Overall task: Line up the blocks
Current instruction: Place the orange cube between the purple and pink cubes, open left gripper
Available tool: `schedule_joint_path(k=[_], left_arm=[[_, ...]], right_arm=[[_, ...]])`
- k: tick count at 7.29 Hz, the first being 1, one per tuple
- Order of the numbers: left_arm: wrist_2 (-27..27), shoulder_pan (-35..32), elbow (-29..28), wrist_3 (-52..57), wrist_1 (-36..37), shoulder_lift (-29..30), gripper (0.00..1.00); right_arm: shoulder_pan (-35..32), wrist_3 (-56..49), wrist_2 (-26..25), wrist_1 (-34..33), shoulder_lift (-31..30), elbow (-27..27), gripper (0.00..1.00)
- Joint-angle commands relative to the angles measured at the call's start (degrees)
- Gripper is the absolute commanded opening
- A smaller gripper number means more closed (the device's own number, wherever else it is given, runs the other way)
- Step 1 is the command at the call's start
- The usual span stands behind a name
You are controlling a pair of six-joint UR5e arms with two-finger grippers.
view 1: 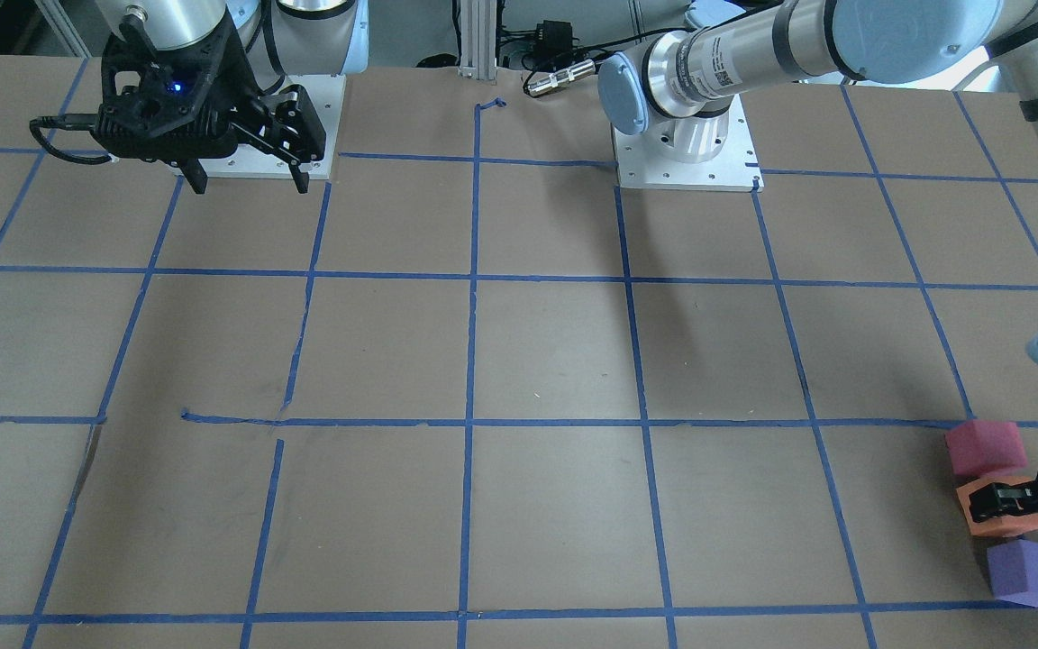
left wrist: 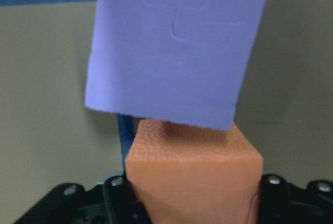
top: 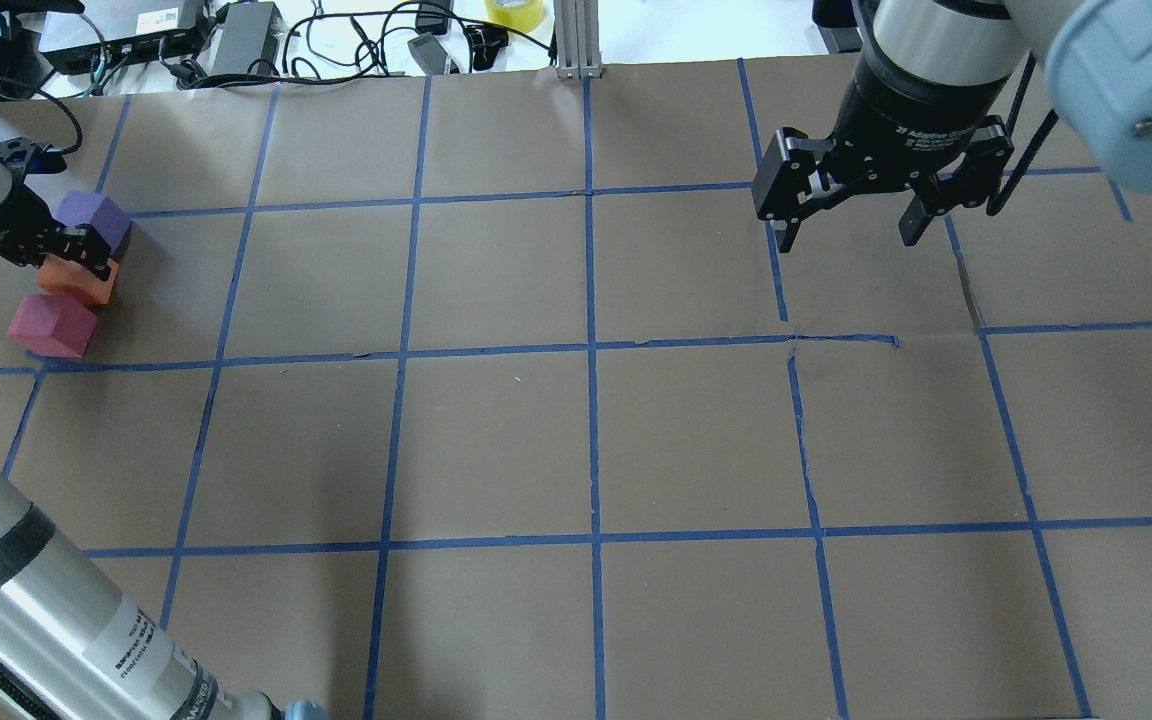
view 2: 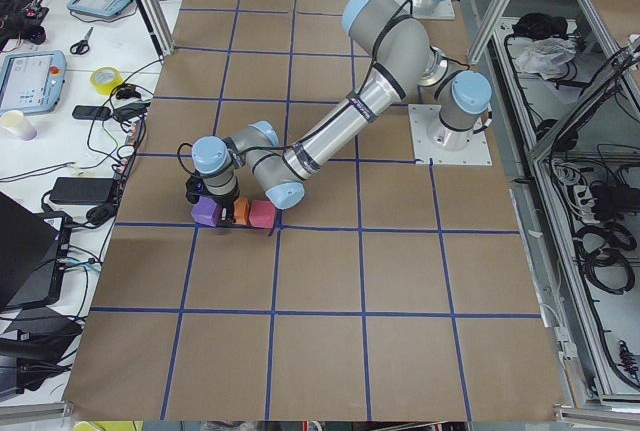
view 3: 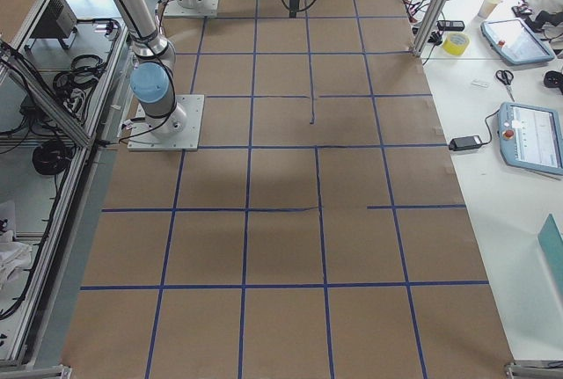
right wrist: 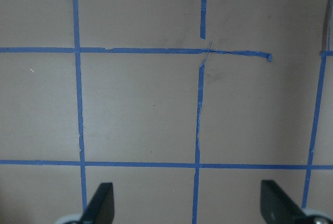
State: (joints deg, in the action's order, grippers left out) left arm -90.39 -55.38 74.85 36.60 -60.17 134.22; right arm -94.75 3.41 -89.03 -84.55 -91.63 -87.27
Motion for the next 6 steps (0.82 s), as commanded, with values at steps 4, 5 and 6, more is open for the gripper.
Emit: schedule_joint_path(k=[4,5,6], left_arm=[[3.7,0.7,-0.5,0.8,0.8,-1.0,1.0],[4.0,0.6,-0.5,0.7,0.7,-1.5,1.0],[3.9,0.6,-0.8,0.6,0.7,-1.3,1.0]], right_arm=[[0.0,-0.1,-0.1,0.1,0.1,-0.1,1.0],[-0.1,-0.1,-0.1,0.0,0.1,-0.4,1.0],[-0.1,-0.1,-0.1,0.1,0.0,-0.4,1.0]])
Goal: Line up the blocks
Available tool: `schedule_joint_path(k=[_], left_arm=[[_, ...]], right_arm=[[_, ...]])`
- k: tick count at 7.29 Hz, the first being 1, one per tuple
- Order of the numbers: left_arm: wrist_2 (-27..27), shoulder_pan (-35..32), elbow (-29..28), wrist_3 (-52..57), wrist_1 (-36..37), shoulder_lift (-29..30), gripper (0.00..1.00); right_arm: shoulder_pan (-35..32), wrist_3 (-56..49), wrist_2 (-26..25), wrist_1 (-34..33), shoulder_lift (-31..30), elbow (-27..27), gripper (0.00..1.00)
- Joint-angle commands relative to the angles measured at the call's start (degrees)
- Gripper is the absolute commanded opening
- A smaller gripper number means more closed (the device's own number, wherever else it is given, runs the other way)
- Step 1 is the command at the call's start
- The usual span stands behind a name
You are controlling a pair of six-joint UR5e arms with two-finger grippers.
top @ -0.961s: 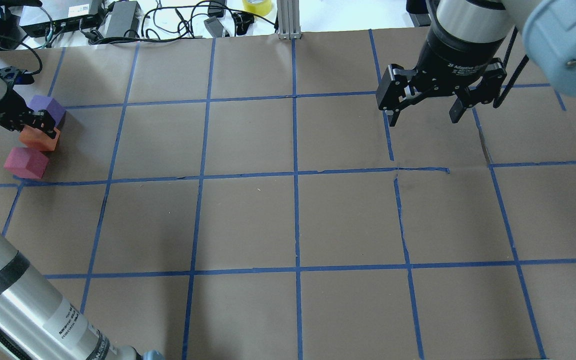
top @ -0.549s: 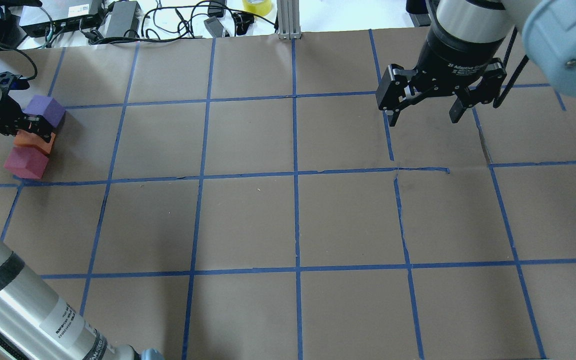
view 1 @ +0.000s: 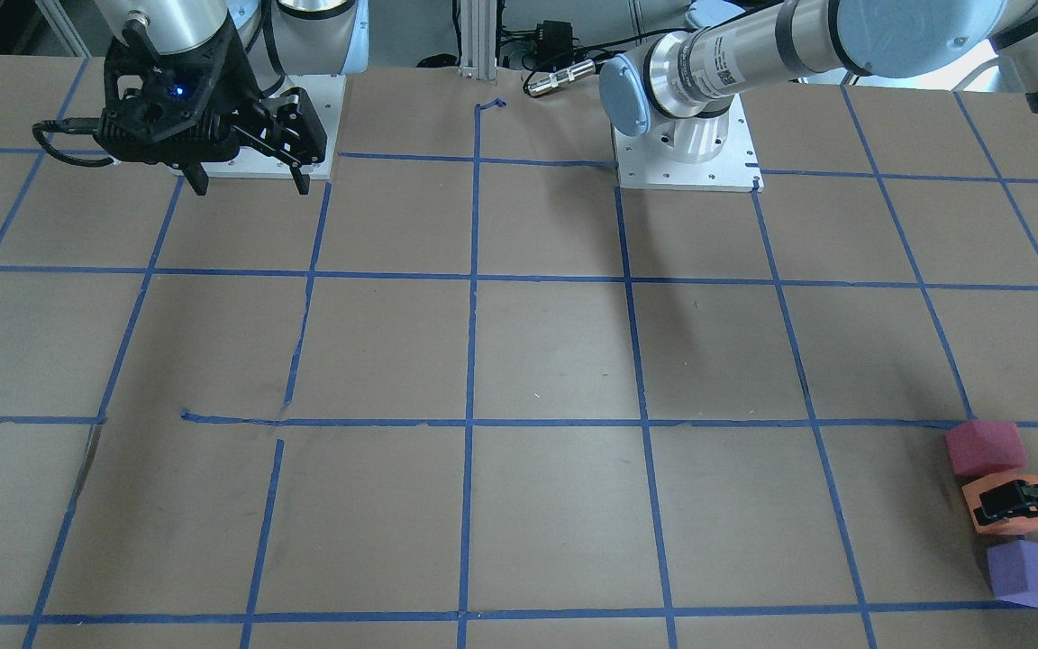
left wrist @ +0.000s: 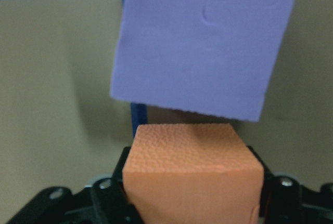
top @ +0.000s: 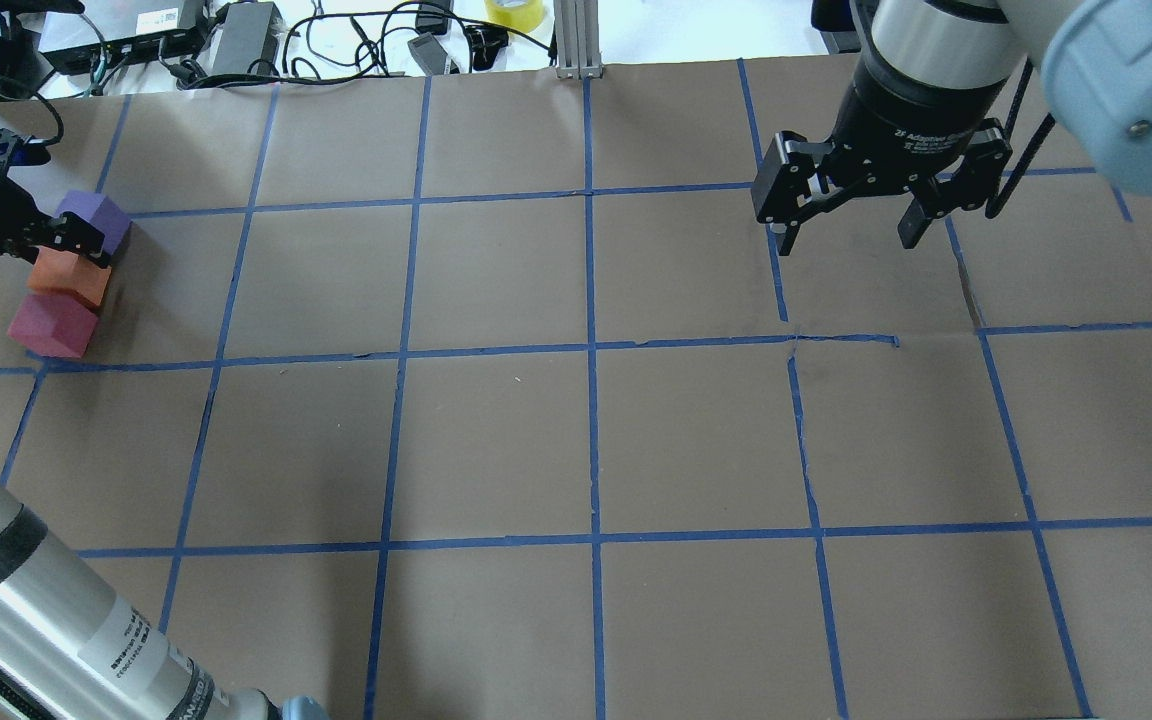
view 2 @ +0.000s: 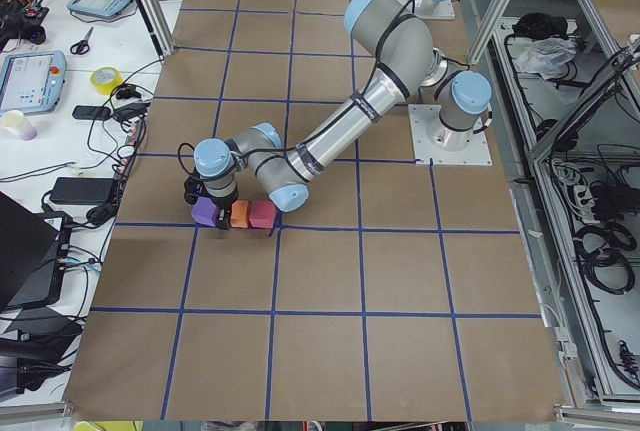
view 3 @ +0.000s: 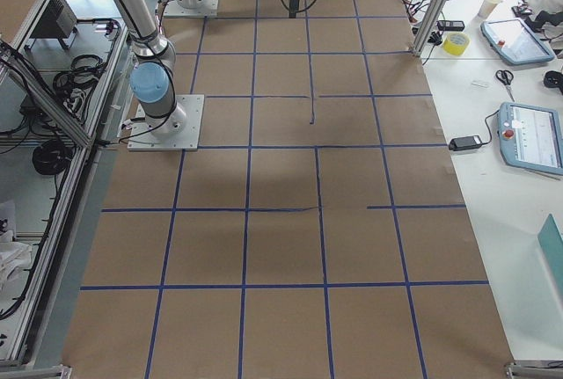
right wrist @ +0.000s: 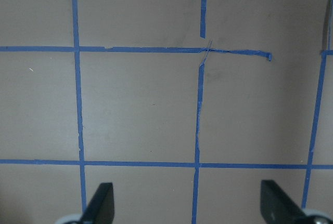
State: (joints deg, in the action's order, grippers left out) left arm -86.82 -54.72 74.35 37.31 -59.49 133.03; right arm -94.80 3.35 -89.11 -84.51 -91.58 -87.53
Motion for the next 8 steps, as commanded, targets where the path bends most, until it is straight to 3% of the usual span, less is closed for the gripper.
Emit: schedule_joint_path(k=[1,2,5,8], left_arm=[[0.3,-0.2,-0.3,-0.3,-0.4,-1.1,1.0],[0.0,-0.8,0.1,-0.4,-1.7,-3.1,1.0],[-6.5,-7.4,0.9,-5.4,-21.1,-19.7,1.0],[-5.9,-15.7,1.9,-15.6,-31.8,-33.4,1.0]], right_arm=[[0.0,-0.1,-0.6,0.0,-0.1,-0.2,1.0],[0.0,0.0,-0.6,0.0,0.0,-0.3,1.0],[0.0,-0.1,-0.5,0.3,-0.3,-0.2,1.0],[-0.1,0.0,-1.0,0.4,0.1,-0.6,1.0]])
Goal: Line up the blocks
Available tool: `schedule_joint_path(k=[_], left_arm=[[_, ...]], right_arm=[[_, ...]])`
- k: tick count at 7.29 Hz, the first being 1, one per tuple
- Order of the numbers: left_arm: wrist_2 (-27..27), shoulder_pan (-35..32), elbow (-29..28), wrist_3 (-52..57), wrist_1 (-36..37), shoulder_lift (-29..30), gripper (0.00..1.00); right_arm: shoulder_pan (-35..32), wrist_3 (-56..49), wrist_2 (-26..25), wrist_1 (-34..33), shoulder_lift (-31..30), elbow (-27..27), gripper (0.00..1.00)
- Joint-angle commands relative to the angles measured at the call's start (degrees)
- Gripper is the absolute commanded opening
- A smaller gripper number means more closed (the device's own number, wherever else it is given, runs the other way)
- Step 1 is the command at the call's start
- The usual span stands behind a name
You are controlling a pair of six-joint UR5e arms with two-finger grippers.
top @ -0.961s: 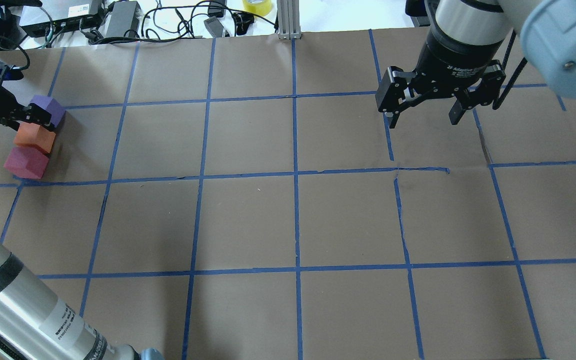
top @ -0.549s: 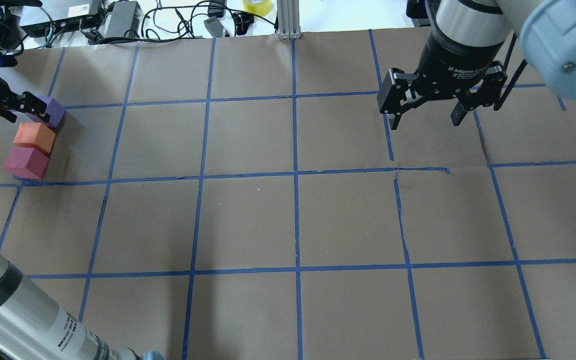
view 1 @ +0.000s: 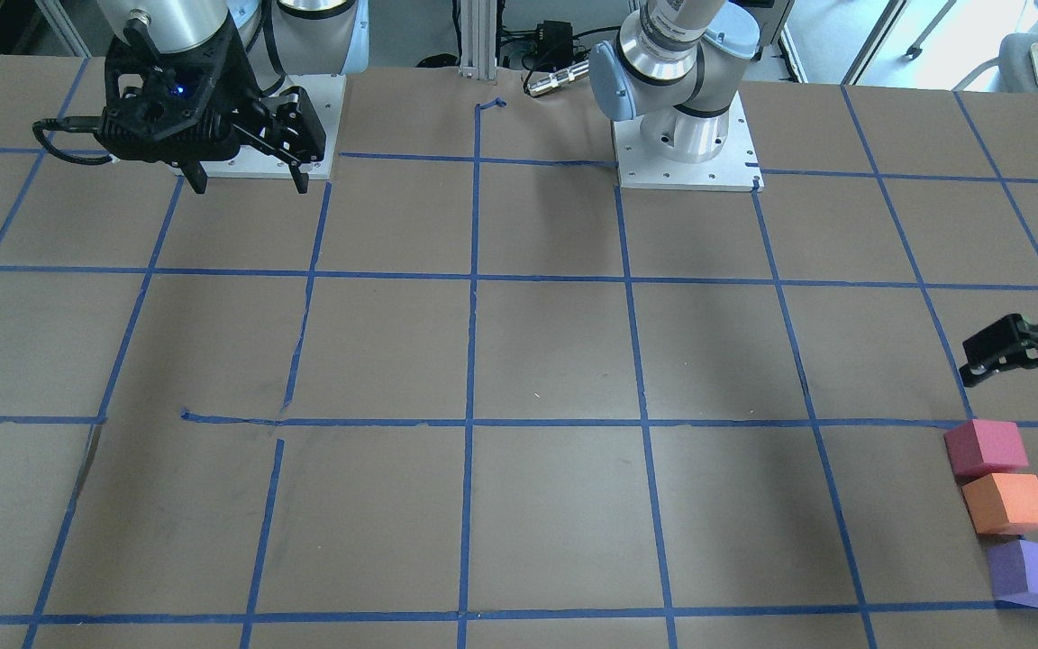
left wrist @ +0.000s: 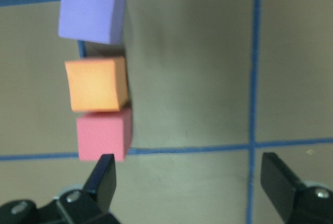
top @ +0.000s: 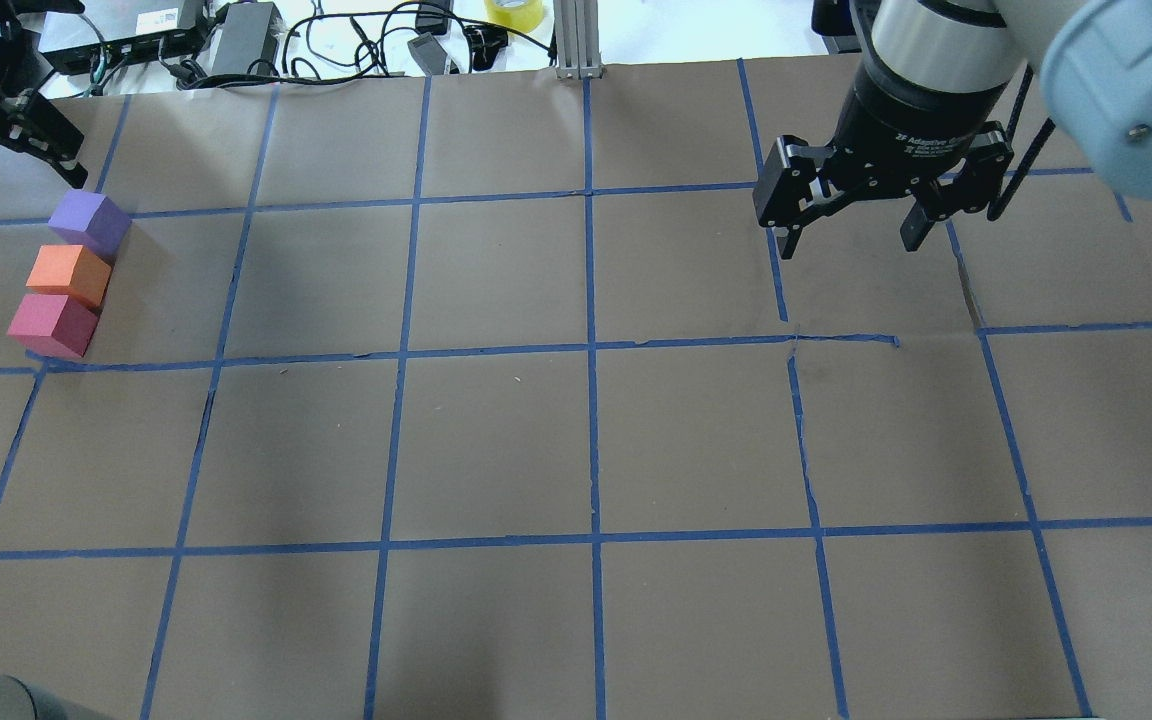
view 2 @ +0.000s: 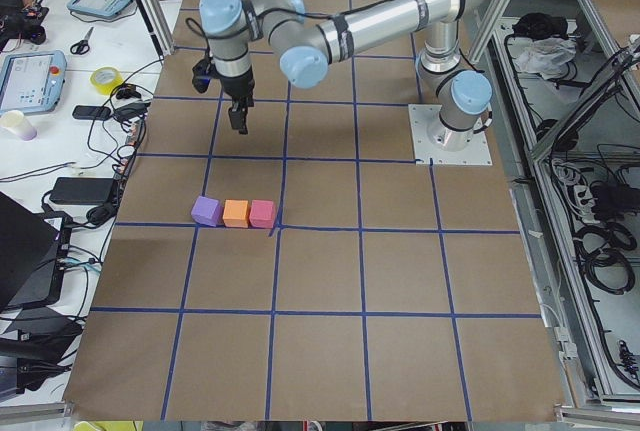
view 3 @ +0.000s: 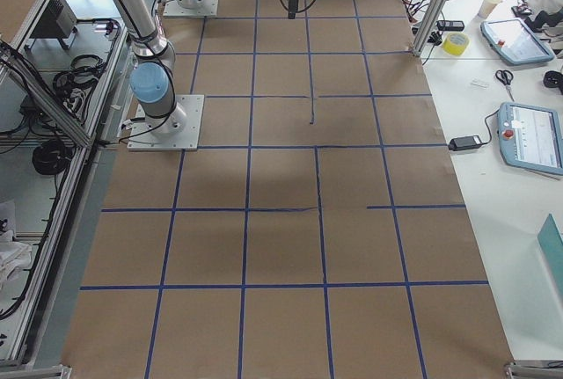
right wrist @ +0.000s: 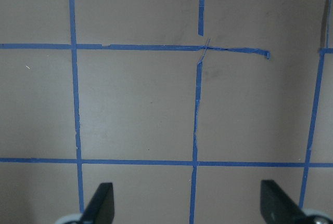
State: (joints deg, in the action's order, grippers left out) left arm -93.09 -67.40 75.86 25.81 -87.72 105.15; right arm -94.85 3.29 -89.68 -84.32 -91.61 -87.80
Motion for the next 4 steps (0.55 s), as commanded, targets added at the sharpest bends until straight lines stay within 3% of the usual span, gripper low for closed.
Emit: schedule_joint_path(k=[1,4], left_arm=[[-0.4,-7.5,2.1,-12.4,-3.9,-8.0,1.0],[2.0,-20.8,6.3,-29.6,-2.2,-9.3,1.0]], right_arm=[[0.5,-0.5,-1.8,-0.1,0.3,0.2,1.0],[0.5,-0.5,-1.4,-0.2,0.4,0.2,1.0]])
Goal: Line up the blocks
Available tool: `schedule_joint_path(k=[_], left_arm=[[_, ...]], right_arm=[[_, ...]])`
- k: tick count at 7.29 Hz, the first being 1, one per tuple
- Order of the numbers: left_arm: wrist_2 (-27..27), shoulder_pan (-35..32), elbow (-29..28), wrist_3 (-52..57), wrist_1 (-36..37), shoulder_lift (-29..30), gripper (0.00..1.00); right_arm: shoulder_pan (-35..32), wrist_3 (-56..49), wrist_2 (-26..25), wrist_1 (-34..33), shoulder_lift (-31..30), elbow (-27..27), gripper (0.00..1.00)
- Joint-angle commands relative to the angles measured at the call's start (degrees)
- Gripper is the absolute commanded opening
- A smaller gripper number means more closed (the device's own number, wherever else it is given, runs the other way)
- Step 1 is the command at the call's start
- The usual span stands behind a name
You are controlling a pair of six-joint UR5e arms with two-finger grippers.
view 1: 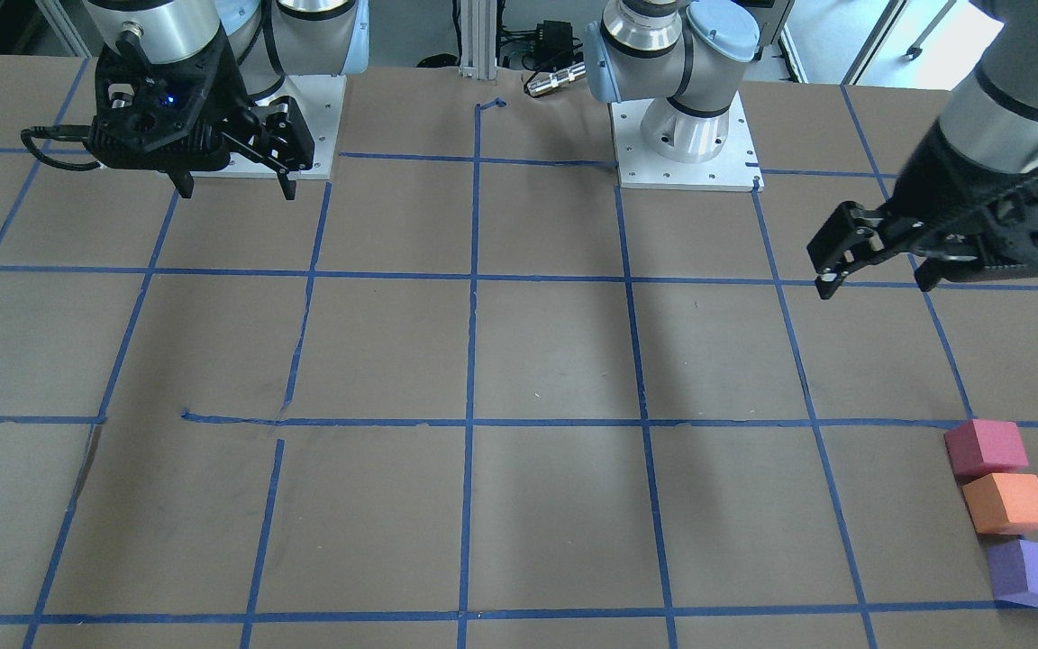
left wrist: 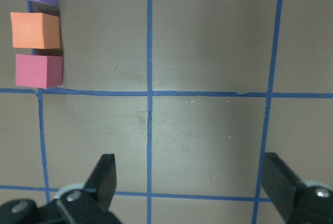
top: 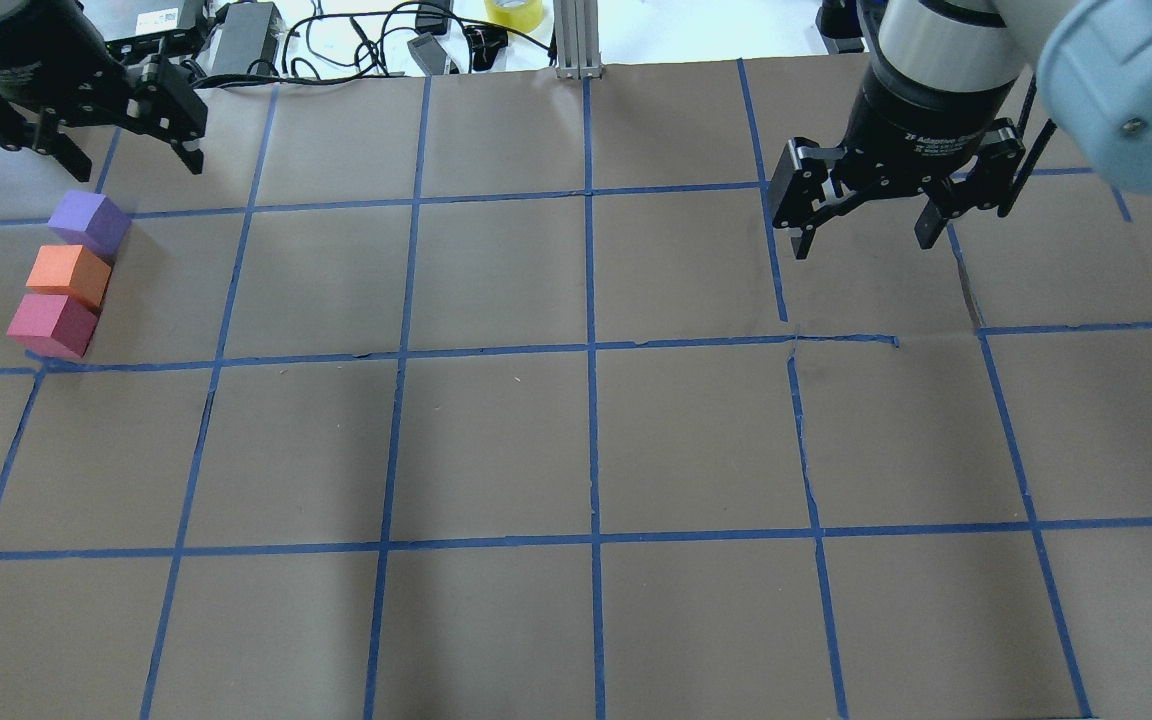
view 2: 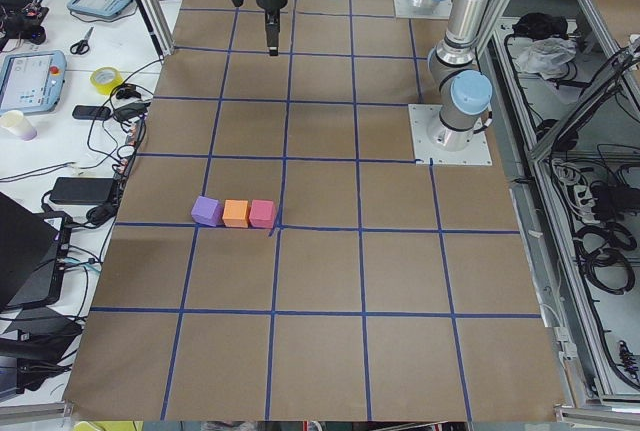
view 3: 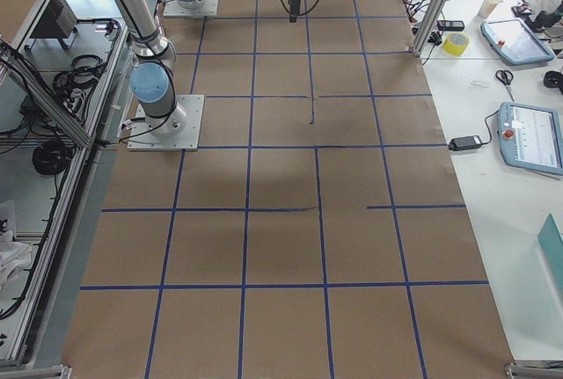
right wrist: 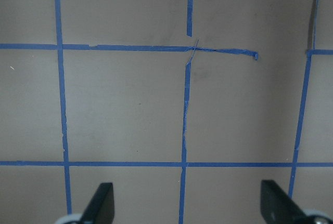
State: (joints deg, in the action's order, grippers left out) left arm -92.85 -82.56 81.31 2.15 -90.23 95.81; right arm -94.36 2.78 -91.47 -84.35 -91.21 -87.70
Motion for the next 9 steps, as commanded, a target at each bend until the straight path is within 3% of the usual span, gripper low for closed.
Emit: schedule_joint_path(k=[1,3,4,6,9], left_arm=[[1.2,-10.7,1.0,-6.9,2.4,0.8,1.0],[-3.6,-13.2,1.7,-6.0,2.0,-1.7,1.0],[-3.0,-13.0,2.2,-5.9,1.8,-1.9,1.0],[3.9,-11.7,3.2,-6.6,2.4,-1.9,1.0],[3.2,-9.0,3.5,-4.9,2.2,-3.1,1.0]], right_arm=[[0.3,-0.1,-0.1,-0.1,-0.5,0.4,1.0],[0.3,-0.1,0.2,1.8,-1.4,0.2,1.0],[-0.1,0.4,0.6,1.7,-1.1,0.1,1.0],[0.3,-0.4,0.0,2.1,-1.1,0.3,1.0],[0.3,-0.3,0.5,2.1,-1.2,0.3,1.0]])
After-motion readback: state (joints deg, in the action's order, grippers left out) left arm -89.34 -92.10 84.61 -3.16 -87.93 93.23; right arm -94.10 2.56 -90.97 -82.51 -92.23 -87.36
